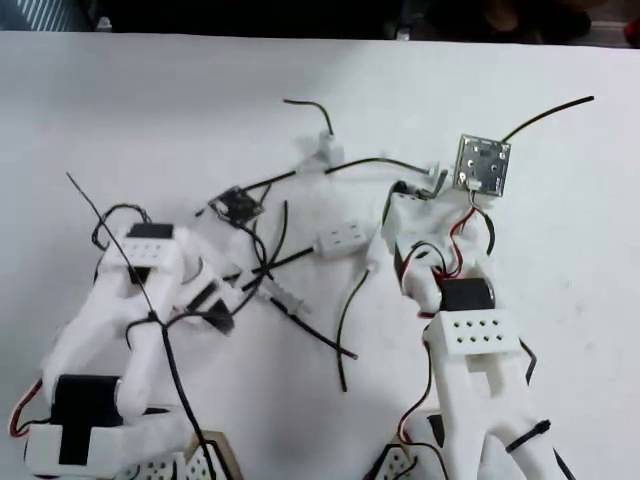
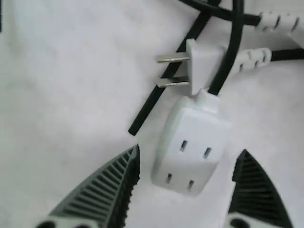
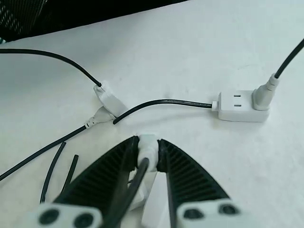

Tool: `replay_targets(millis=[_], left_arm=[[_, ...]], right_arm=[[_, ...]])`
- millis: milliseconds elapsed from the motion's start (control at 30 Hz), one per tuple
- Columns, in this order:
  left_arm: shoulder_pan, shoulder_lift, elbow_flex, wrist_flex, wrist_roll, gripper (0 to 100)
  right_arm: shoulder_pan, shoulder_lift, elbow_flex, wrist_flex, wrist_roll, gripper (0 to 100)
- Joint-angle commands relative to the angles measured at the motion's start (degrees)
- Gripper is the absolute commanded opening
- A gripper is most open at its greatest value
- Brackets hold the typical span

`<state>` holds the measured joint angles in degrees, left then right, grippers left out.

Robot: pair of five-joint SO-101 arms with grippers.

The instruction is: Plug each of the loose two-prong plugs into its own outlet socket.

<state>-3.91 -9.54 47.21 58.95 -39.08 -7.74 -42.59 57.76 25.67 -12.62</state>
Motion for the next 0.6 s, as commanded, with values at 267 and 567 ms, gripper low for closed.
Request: replay_targets(millis=[267, 567], left_arm=[[12.8, -3.0, 1.6, -3.4, 15.5, 10], [15.7, -3.2, 0.4, -1.3, 21.7, 31]], right_arm=[[0.1, -1.0, -0.3, -1.0, 0.0, 1.8], [0.1, -1.0, -0.3, -1.0, 0.0, 1.8]])
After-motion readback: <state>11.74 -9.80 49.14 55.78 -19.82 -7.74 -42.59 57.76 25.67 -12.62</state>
